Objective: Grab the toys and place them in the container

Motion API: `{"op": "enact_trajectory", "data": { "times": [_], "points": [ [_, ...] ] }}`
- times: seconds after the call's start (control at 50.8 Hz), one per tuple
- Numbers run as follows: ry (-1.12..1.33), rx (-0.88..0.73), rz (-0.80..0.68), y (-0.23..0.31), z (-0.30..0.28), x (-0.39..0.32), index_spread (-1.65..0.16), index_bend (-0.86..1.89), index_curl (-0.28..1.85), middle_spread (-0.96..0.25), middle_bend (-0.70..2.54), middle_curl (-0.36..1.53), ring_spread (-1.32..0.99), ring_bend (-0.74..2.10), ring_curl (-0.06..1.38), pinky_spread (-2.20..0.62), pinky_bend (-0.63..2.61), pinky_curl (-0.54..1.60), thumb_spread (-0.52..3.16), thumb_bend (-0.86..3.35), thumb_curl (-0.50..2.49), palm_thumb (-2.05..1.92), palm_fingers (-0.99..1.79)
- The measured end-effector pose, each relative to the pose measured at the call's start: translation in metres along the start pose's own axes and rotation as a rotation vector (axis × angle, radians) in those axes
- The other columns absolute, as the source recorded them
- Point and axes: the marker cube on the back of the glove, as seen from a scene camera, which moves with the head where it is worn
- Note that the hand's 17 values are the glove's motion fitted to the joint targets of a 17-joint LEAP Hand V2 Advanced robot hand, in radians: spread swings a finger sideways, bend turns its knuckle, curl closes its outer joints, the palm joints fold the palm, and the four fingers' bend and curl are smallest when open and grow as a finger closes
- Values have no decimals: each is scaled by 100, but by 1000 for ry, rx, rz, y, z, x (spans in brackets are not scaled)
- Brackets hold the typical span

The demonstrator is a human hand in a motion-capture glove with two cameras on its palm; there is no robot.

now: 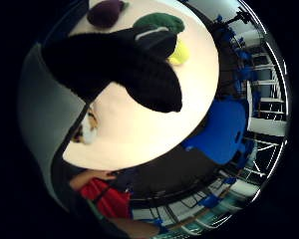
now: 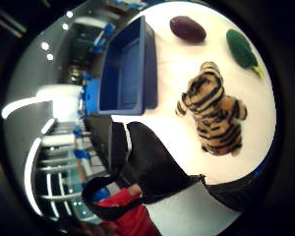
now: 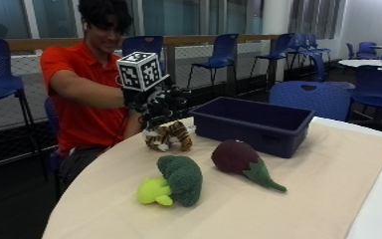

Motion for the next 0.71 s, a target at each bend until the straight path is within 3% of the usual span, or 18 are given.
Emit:
{"op": "enact_trajectory", "data": {
  "times": [0.177,0.473,0.709],
  "points": [
    [37,-58,-26,-5,23,-7,-31,6,9,-6,10,17,2,20,17,12,130,44,111,-5,13,-7,-23],
    [184,-116,-20,-8,77,1,-32,7,9,-2,9,16,6,18,20,12,143,45,114,-1,20,1,-30],
    [252,-209,-29,-18,95,11,-32,4,7,-3,11,15,4,37,27,5,143,42,118,0,25,8,-18]
  ]
}}
